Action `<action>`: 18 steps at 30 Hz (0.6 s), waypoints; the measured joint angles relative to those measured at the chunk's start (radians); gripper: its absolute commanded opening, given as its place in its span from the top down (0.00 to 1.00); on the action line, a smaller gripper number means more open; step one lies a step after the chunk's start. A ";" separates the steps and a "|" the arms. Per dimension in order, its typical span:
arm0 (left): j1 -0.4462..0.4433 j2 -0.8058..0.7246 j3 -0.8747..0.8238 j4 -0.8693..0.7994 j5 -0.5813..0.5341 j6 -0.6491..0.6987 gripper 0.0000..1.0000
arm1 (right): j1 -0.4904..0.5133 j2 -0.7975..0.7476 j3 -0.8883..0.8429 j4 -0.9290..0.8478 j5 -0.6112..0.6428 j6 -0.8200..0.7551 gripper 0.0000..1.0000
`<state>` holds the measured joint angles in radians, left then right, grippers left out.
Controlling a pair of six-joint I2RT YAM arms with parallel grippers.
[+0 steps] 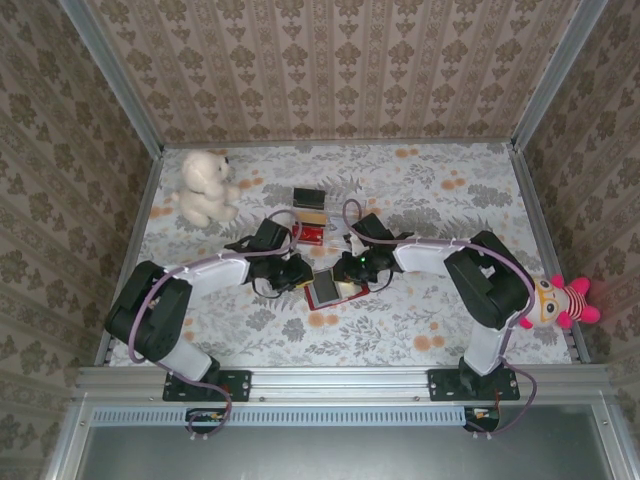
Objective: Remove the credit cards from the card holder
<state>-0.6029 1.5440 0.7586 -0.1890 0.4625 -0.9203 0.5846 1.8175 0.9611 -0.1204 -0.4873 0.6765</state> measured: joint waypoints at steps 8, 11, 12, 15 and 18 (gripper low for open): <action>-0.014 0.058 0.003 0.017 0.001 0.000 0.88 | -0.013 0.019 0.005 0.018 -0.048 -0.028 0.79; -0.014 0.063 0.010 0.018 0.001 0.000 0.89 | -0.016 0.030 0.009 0.019 -0.060 -0.043 0.80; -0.014 0.065 0.014 0.018 0.001 0.000 0.89 | -0.017 0.035 0.010 0.019 -0.064 -0.049 0.80; -0.013 0.080 0.026 0.015 0.001 0.000 0.90 | -0.018 0.043 0.016 0.019 -0.074 -0.057 0.81; -0.011 0.087 0.029 0.015 0.005 0.000 0.91 | -0.020 0.048 0.018 0.021 -0.089 -0.065 0.83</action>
<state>-0.6136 1.6314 0.7872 -0.1741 0.4671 -0.9199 0.5644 1.8656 0.9794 -0.0990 -0.5762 0.6117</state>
